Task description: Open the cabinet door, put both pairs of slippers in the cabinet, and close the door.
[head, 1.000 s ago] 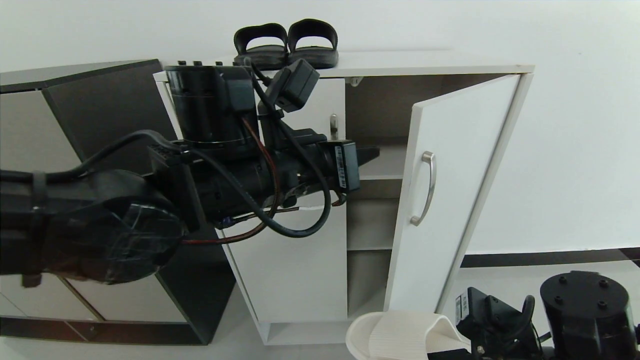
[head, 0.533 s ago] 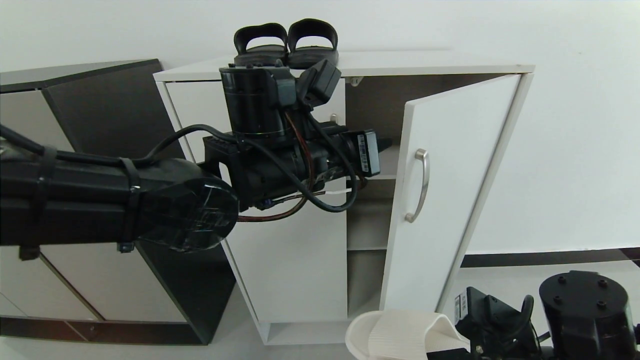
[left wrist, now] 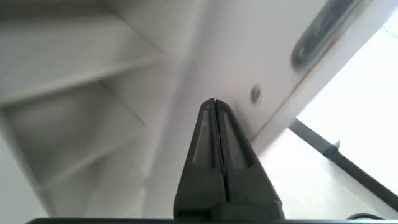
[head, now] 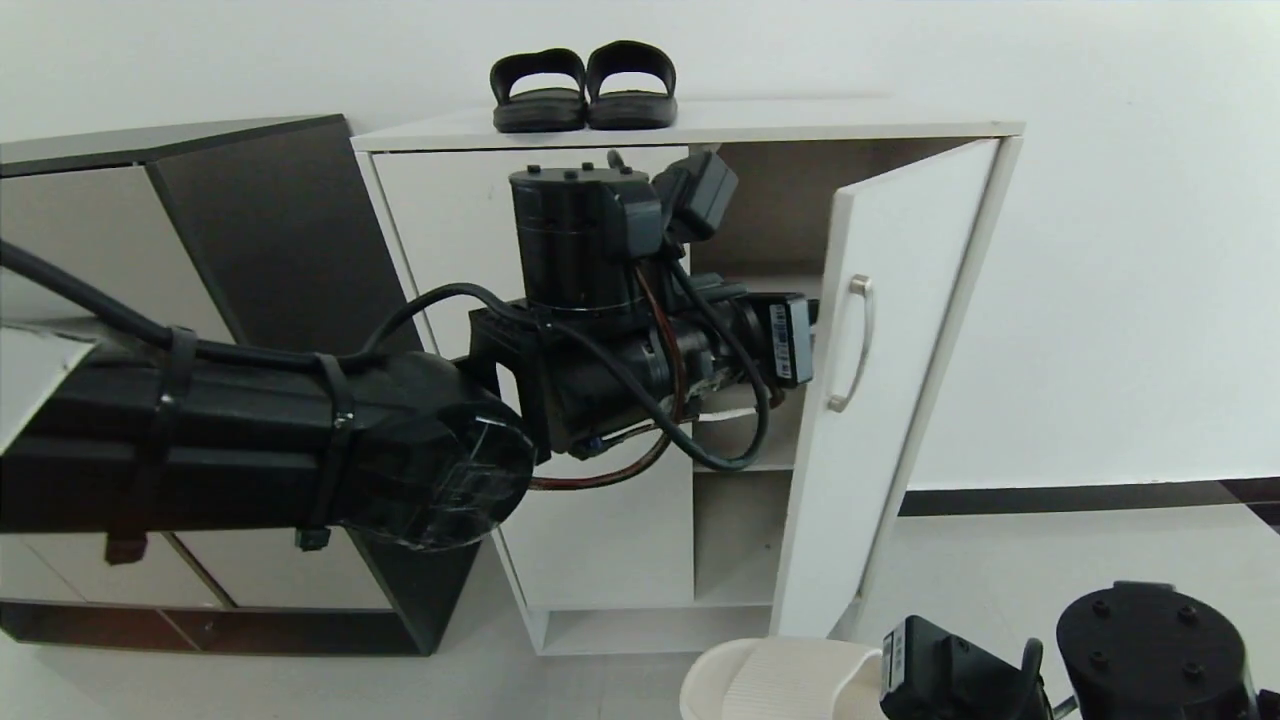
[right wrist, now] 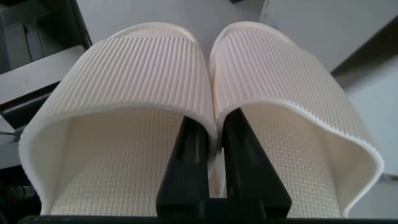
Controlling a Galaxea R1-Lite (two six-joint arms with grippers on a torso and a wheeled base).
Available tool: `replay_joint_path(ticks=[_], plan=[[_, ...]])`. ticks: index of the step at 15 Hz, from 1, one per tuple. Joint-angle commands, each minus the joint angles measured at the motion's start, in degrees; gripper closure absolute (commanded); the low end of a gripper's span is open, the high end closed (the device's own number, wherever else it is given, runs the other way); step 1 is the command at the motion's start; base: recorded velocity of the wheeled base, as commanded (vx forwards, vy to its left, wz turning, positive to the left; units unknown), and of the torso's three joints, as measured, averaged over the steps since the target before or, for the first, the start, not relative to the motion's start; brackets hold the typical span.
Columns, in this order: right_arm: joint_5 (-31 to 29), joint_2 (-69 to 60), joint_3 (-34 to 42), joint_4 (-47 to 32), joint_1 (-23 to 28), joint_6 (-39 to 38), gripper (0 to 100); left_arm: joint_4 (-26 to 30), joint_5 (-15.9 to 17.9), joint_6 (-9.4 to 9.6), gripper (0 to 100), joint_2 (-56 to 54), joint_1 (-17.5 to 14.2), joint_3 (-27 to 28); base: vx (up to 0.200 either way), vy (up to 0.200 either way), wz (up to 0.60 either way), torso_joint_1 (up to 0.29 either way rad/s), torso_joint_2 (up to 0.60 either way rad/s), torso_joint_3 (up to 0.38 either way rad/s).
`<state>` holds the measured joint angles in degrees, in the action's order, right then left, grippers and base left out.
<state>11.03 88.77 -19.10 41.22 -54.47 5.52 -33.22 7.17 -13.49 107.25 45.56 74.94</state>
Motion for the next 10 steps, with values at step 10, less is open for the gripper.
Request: replay_joint_path(ticks=[10], plan=[[-26.1, 13.4, -17.1, 0.2, 3.8, -14.7, 100, -7.4, -15.6, 4.79, 100, -22.8, -13.4, -21.3, -0.040, 0.000, 0.00, 0.000, 0.00, 0.000]])
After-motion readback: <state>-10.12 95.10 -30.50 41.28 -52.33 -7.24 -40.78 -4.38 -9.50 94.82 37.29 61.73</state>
